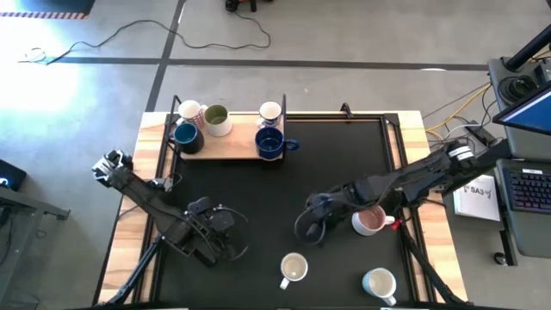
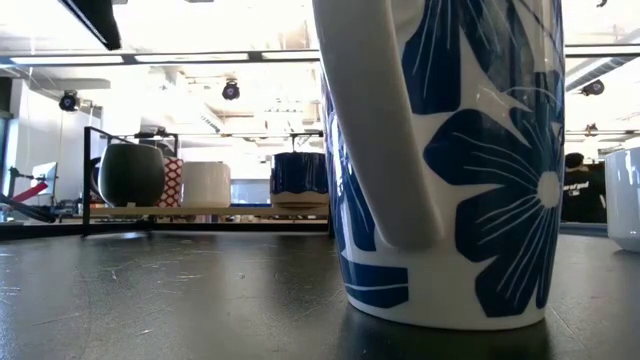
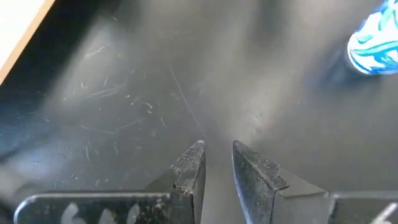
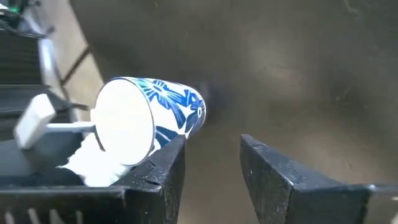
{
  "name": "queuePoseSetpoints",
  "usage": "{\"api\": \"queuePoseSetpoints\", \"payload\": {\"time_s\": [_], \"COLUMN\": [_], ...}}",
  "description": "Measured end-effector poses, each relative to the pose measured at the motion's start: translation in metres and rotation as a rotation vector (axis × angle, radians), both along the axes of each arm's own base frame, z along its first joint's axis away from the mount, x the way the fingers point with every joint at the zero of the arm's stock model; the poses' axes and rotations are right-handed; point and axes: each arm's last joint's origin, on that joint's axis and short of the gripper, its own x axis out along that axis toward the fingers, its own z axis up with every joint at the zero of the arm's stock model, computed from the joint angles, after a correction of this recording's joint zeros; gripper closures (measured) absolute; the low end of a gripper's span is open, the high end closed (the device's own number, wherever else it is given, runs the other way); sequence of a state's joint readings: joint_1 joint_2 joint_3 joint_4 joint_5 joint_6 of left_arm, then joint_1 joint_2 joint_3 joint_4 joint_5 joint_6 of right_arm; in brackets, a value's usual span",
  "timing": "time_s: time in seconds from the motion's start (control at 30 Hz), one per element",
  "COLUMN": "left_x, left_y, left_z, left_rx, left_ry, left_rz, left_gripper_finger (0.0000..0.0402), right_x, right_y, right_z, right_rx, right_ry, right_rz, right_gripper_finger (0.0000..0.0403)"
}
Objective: Place coffee mugs
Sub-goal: Put the blue patterned mug on the shelf
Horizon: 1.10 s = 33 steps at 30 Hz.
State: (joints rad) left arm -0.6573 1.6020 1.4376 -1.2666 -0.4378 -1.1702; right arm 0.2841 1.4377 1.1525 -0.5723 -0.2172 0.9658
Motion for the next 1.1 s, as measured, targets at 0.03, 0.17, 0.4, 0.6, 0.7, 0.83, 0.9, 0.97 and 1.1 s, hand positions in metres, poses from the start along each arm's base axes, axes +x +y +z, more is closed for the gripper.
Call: {"api": "queuePoseSetpoints", "payload": {"time_s": [0.03, 0.17, 0.4, 0.6, 0.7, 0.83, 0.9, 0.97, 1.1], "left_x": [-0.001, -0.005, -0.014, -0.021, -0.023, -0.024, -0.024, -0.024, -0.024], "left_y": [-0.002, -0.007, -0.014, -0.018, -0.018, -0.018, -0.018, -0.018, -0.018], "left_z": [0.000, 0.000, 0.000, -0.001, -0.001, -0.001, -0.001, -0.001, -0.001], "left_rx": [0.000, -0.001, 0.012, 0.029, 0.033, 0.038, 0.037, 0.037, 0.036], "left_ry": [-0.001, 0.000, 0.018, 0.040, 0.047, 0.052, 0.051, 0.051, 0.051], "left_rz": [-0.006, -0.026, -0.060, -0.067, -0.055, -0.054, -0.054, -0.052, -0.052], "left_gripper_finger": [0.0339, 0.0339, 0.0339, 0.0339, 0.0339, 0.0339, 0.0339, 0.0339, 0.0339], "right_x": [0.003, 0.020, 0.040, 0.047, 0.047, 0.045, 0.045, 0.045, 0.047], "right_y": [0.004, 0.018, 0.036, 0.051, 0.057, 0.062, 0.064, 0.068, 0.072], "right_z": [-0.001, -0.003, -0.003, -0.014, -0.012, -0.011, -0.011, -0.013, -0.022], "right_rx": [-0.014, -0.045, -0.063, -0.059, -0.058, -0.082, -0.083, -0.084, -0.099], "right_ry": [0.020, 0.062, 0.083, 0.121, 0.110, 0.098, 0.095, 0.094, 0.111], "right_rz": [0.000, 0.018, 0.058, 0.112, 0.127, 0.132, 0.140, 0.147, 0.166], "right_gripper_finger": [0.0263, 0.0272, 0.0280, 0.0280, 0.0280, 0.0280, 0.0280, 0.0280, 0.0280]}}
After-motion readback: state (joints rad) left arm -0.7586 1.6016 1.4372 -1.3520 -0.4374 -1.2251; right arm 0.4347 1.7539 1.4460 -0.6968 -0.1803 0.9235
